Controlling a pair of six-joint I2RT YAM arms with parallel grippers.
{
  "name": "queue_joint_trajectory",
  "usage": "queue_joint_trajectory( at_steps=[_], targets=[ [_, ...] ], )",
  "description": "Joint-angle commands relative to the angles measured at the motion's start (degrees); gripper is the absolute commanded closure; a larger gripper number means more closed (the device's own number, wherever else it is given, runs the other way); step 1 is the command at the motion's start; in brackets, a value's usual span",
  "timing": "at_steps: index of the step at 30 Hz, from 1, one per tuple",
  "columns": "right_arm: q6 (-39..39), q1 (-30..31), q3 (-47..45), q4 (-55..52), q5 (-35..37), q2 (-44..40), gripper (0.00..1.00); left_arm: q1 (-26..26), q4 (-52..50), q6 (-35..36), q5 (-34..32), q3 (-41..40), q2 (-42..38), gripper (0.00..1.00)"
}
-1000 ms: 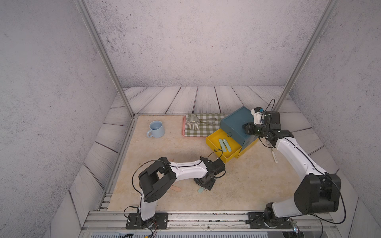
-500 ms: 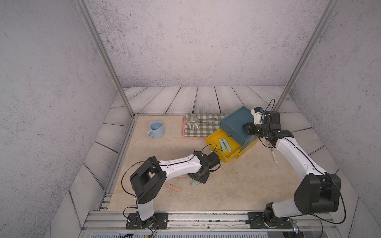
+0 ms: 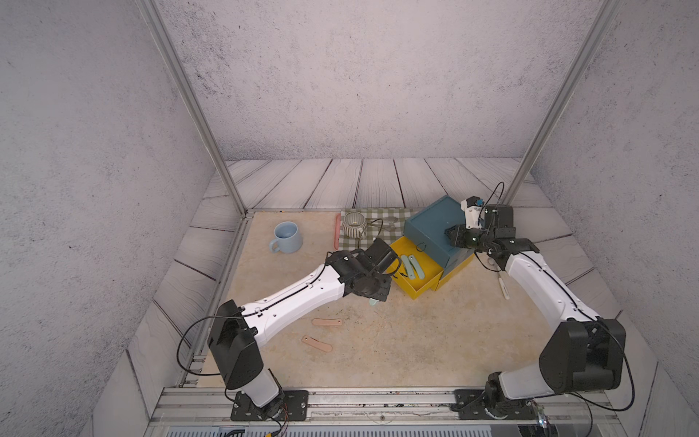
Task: Place the fruit knives into the drawer by color
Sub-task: Pick up the fruit knife from the center of the board, then place the fruit knife in the drawer.
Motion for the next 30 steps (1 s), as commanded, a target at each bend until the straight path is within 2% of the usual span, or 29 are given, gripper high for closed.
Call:
queue_joint_trajectory(
  at_steps=[1,11,21,30],
  targets=[
    [0.3,0.2,-6.3,-23.6,4.5,6.1,0.89,2.2,6.2,-1.2,6.0,3.7,1.1,1.0],
    [0.3,0.2,-6.5,-23.5,4.7,6.0,0.89,5.6,18.3,-8.9,17.1,10.6,9.5,1.0],
    [0.3,0.2,-6.7,-23.4,4.4,5.9,0.89,6.0,22.3,-13.6,18.6,14.2,16.5,1.0],
    [0.2,0.2,-6.7,-23.1,4.4,5.9,0.89,6.1,22.3,-14.9,18.2,16.1,19.8,1.0]
  ],
)
